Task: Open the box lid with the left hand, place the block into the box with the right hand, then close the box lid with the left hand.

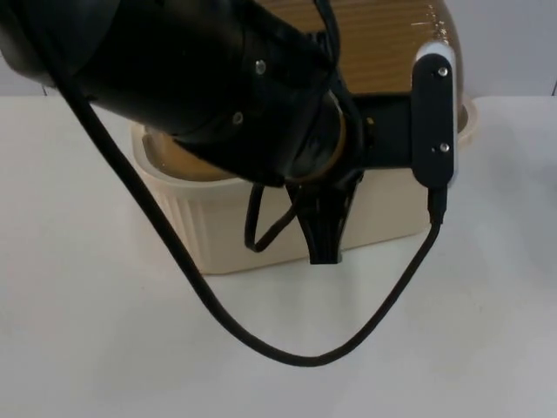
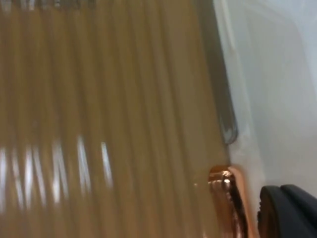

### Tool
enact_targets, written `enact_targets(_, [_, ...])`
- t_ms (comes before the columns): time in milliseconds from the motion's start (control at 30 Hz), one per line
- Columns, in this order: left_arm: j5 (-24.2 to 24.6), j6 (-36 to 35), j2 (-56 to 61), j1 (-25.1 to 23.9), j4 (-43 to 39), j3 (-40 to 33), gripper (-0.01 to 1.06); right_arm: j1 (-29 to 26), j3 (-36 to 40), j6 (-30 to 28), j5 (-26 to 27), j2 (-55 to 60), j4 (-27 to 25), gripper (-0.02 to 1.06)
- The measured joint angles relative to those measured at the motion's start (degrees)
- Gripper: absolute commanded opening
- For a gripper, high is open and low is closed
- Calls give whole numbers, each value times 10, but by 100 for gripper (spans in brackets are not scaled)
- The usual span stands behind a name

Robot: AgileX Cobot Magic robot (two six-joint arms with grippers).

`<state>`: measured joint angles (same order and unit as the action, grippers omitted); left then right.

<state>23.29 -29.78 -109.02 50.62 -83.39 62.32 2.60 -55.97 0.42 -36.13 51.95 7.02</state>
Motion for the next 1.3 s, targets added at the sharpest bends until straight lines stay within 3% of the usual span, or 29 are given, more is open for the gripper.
enact_targets(700, [-5, -6, -2, -13, -8, 0, 0, 0, 0, 0, 0, 0, 0, 105])
enact_targets(1067, [26, -8, -2, -13, -34, 9, 0, 0, 0, 0, 0, 0, 0, 105])
enact_targets(1233, [33, -5, -2, -16, -1, 37, 0, 0, 0, 0, 0, 0, 0, 105])
enact_targets(1300, [33, 28, -2, -20, 36, 57, 0, 0, 0, 0, 0, 0, 0, 105])
